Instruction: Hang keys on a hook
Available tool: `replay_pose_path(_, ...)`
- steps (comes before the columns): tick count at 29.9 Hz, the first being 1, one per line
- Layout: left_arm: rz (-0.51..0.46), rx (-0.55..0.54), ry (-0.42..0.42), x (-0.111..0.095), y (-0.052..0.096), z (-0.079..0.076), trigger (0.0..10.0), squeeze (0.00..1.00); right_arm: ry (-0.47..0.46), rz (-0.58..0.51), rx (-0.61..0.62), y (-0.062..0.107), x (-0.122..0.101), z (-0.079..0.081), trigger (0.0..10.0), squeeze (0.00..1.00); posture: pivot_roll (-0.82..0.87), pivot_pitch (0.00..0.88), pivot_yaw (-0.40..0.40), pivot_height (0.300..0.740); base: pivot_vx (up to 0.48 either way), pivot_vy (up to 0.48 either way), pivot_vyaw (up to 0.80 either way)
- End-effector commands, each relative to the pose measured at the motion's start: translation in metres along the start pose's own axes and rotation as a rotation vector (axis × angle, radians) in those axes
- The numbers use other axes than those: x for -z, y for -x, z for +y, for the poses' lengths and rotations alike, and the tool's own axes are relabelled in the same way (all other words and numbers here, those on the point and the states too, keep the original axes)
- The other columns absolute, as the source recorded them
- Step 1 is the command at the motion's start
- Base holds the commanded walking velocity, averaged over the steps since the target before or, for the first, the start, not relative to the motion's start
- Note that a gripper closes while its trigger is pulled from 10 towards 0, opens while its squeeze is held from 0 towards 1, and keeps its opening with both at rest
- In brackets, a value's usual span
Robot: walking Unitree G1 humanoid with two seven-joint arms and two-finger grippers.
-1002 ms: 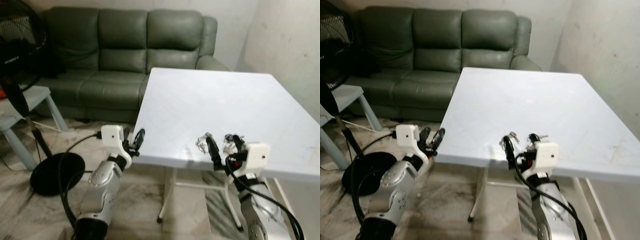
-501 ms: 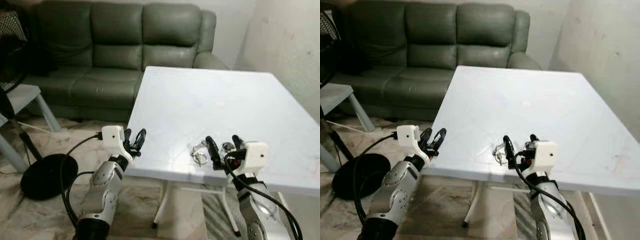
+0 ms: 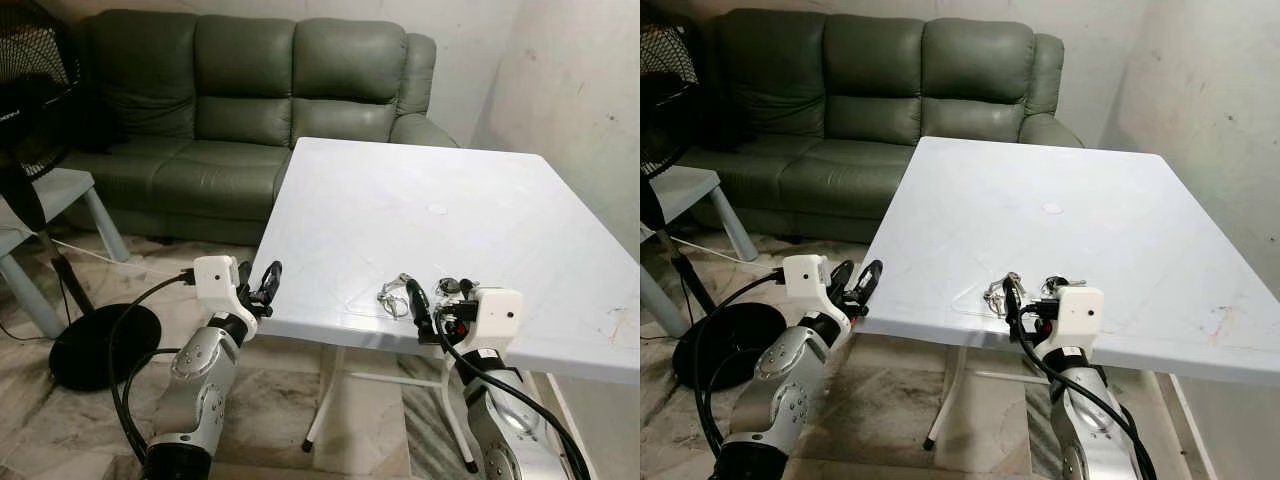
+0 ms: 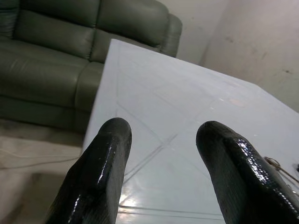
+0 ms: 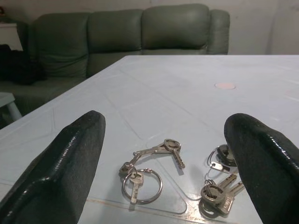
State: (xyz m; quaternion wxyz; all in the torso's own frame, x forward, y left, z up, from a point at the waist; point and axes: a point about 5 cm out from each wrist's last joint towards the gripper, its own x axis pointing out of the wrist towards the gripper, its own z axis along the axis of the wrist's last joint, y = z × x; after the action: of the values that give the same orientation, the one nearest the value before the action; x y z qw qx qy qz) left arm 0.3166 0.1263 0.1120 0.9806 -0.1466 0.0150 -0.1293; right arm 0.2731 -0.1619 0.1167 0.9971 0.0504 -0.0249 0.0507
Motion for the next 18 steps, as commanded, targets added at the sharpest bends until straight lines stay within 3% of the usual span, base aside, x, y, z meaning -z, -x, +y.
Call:
replay_pose_path(1, -0.01, 0.011, -0.016, -0.005, -0.001, -0.002, 10.0, 0.0, 0.012, -0.016, 0.0, 0.0, -0.006, -0.001, 10.0, 1.0, 0.01, 0.0, -0.03, 0.74, 0.0, 0.0, 0.0)
replay_pose_path(8, -0.01, 0.042, -0.045, -0.006, -0.001, -0.006, 10.0, 0.0, 0.022, 0.036, 0.021, -0.002, -0.004, -0.001, 10.0, 1.0, 0.01, 0.003, -0.03, 0.74, 0.0, 0.0, 0.0)
replay_pose_path(9, -0.01, 0.052, -0.049, -0.006, -0.001, -0.007, 10.0, 0.0, 0.021, 0.04, 0.019, -0.003, -0.004, 0.0, 10.0, 0.0, 0.01, 0.003, -0.03, 0.74, 0.0, 0.0, 0.0)
replay_pose_path(18, 0.01, 0.212, -0.126, -0.004, 0.004, -0.036, 10.0, 0.0, 0.046, 0.061, 0.117, -0.018, -0.013, 0.003, 10.0, 0.0, 0.02, 0.043, -0.037, 0.74, 0.0, 0.0, 0.0)
